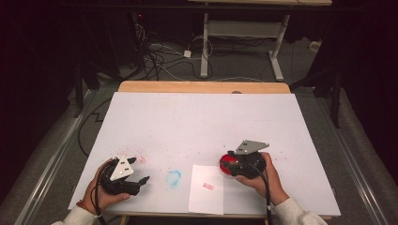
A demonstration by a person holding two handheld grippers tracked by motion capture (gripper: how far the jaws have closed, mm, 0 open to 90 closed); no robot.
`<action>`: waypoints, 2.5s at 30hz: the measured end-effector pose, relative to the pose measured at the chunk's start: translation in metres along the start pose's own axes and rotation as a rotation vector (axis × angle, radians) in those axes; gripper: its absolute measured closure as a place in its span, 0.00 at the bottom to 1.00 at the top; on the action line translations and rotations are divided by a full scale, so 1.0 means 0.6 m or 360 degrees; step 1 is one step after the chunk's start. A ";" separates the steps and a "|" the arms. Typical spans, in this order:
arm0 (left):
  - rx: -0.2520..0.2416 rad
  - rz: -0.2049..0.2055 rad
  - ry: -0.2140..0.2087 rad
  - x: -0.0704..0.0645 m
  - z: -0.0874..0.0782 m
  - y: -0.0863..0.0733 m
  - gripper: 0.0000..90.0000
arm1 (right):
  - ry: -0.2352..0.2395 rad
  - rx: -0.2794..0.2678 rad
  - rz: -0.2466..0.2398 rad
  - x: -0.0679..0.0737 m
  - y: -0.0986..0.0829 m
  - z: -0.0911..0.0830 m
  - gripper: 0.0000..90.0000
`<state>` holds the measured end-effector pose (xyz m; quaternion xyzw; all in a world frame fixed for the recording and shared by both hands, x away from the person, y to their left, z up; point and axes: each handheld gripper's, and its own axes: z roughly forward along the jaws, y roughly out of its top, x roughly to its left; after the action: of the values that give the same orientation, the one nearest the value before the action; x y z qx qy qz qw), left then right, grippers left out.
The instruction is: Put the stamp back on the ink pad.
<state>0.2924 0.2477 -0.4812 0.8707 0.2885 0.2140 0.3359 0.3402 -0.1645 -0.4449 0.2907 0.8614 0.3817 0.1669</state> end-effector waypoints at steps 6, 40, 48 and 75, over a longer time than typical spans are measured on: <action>0.0001 0.0001 0.0000 0.000 0.000 0.000 0.21 | 0.0053 -0.0069 -0.0019 0.006 0.005 -0.005 0.56; -0.0004 -0.0010 -0.0003 0.001 0.000 -0.001 0.21 | -0.0343 -0.0276 -0.0144 0.002 0.021 -0.092 0.33; -0.0002 -0.0006 -0.0004 0.001 0.000 0.000 0.21 | -0.0408 -0.0305 -0.0169 0.000 0.008 -0.108 0.29; 0.0004 0.0002 0.0002 -0.001 0.001 0.001 0.21 | -0.0528 -0.0324 -0.0190 -0.002 -0.029 -0.149 0.29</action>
<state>0.2926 0.2469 -0.4813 0.8711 0.2885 0.2144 0.3346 0.2892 -0.2248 -0.3994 0.2795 0.7949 0.4030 0.3573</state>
